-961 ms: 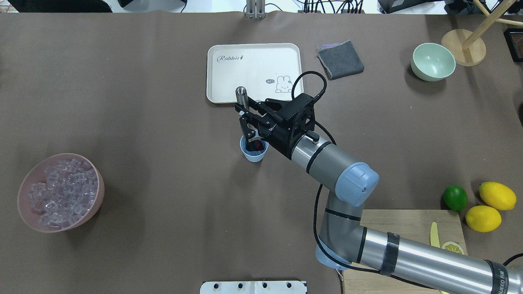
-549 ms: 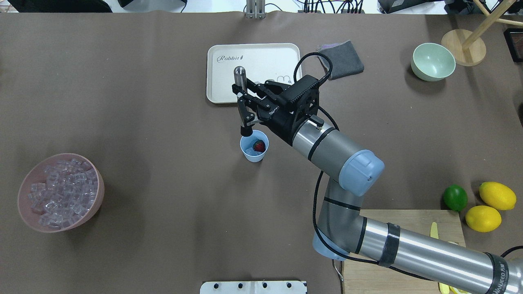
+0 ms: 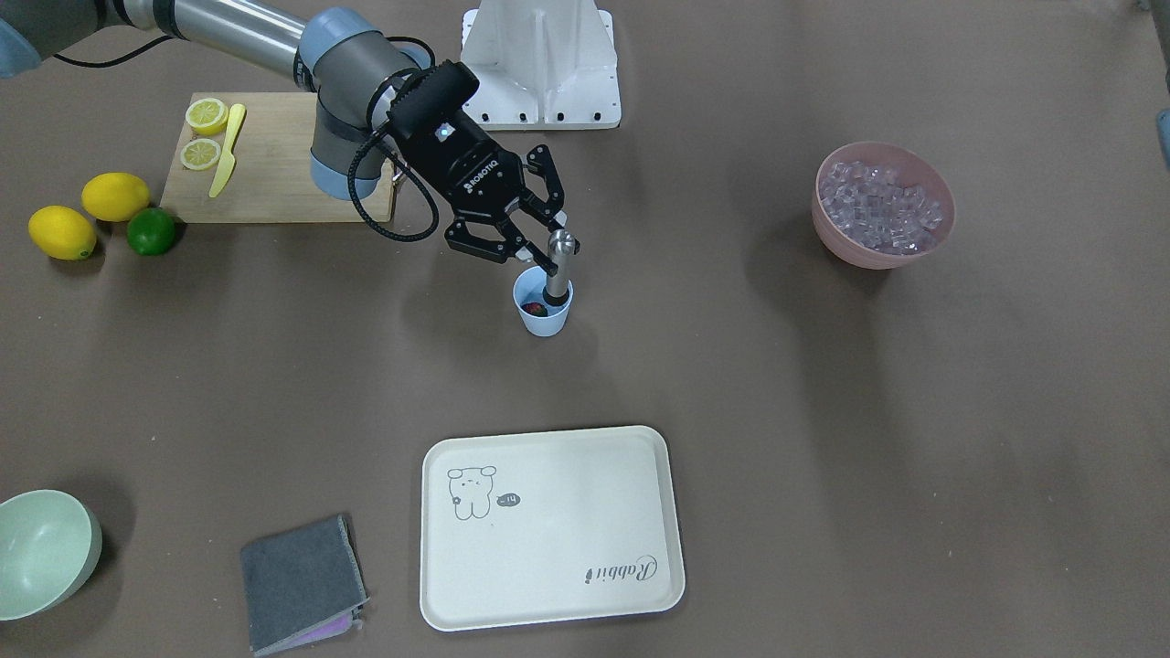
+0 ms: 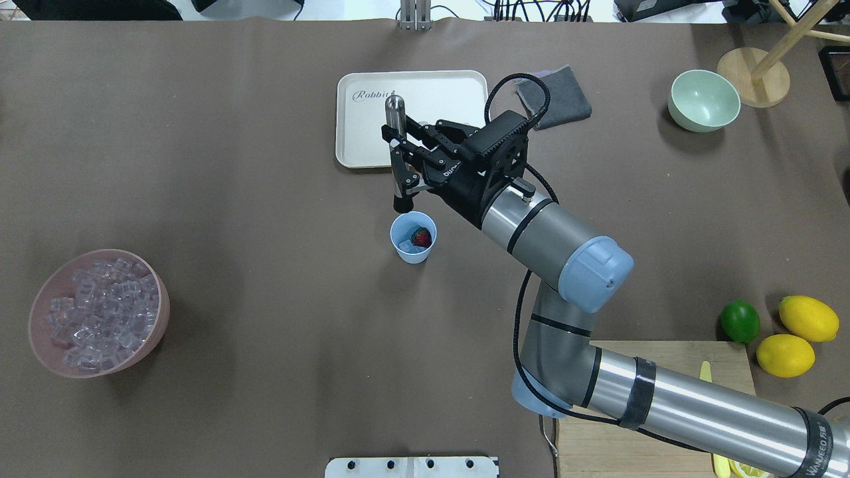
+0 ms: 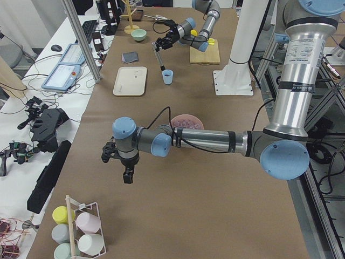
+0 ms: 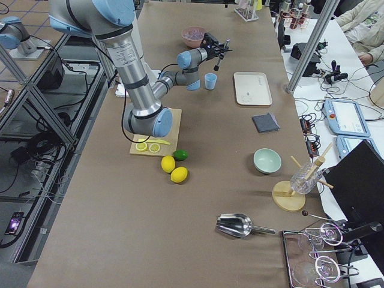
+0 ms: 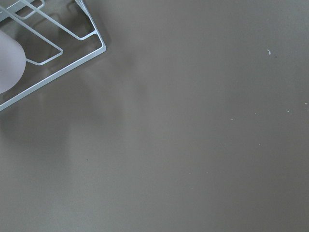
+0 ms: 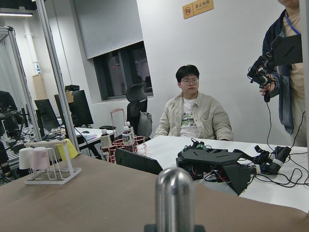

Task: Mash ice and strawberries in cup
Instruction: 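Press the muddler up and down inside the cup with the right gripper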

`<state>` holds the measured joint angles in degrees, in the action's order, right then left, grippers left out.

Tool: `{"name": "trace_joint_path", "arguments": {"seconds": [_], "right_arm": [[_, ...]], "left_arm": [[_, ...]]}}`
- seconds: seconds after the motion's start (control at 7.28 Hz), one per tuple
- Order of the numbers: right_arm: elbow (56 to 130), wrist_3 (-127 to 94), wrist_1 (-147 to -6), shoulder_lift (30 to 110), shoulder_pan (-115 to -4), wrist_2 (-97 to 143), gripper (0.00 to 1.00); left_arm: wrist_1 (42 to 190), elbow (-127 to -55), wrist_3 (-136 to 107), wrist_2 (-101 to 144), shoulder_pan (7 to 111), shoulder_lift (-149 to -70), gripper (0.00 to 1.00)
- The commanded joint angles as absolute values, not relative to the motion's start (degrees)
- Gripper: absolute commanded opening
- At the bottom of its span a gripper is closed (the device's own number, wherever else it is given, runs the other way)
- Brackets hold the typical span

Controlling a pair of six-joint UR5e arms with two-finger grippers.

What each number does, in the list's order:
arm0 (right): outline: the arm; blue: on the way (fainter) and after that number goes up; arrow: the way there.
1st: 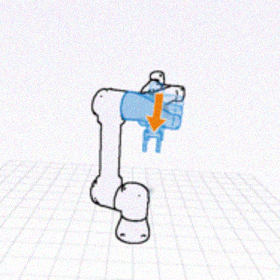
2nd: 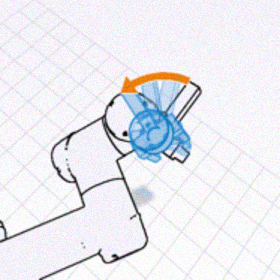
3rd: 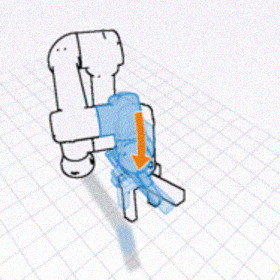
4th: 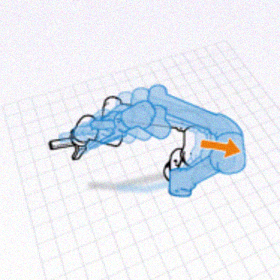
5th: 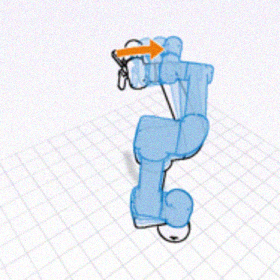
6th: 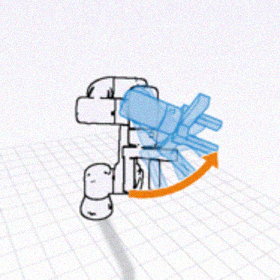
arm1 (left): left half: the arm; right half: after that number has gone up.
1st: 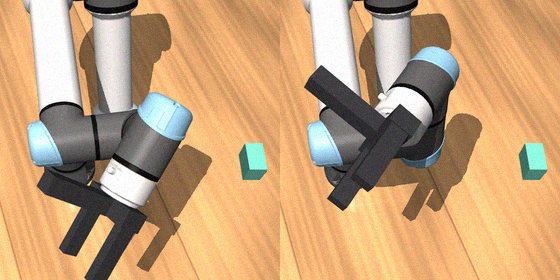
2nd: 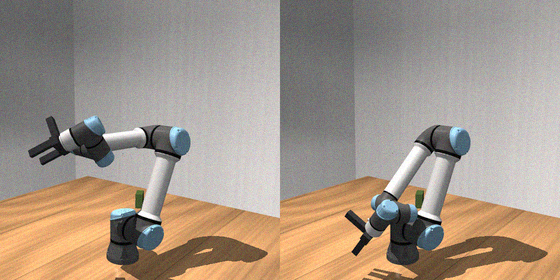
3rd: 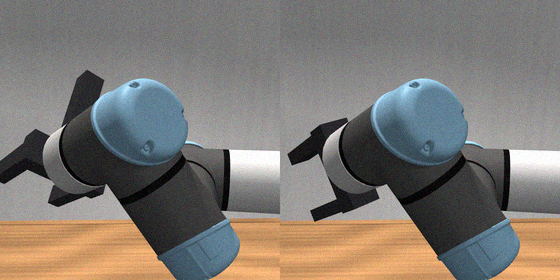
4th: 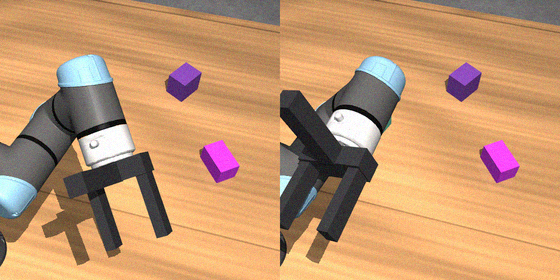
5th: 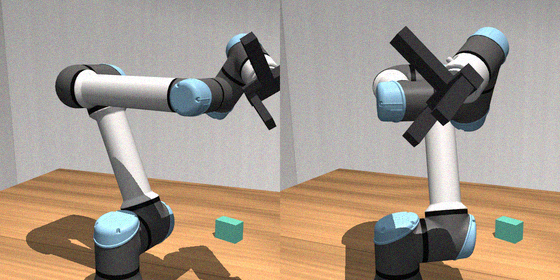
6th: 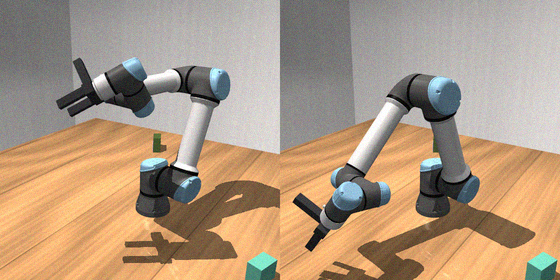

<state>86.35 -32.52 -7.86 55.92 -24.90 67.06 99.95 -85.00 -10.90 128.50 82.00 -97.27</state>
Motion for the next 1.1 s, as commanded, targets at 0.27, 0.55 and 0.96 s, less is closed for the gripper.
{"name": "trace_joint_path", "arguments": {"seconds": [0.27, 0.55, 0.96], "right_arm": [[83.9, -33.8, -7.6, 56.5, -22.8, 66.9, 0.0], [82.2, -34.5, -7.6, 56.4, -22.5, 67.0, 0.0], [82.0, -34.8, -7.7, 56.8, -22.0, 66.9, 0.0]], "left_arm": [[100.0, -85.0, -10.9, 128.5, 81.9, -97.1, 0.98], [100.1, -85.0, -10.9, 128.5, 81.8, -96.9, 0.98], [102.0, -83.9, -10.9, 128.5, 81.8, -96.8, 0.98]]}}
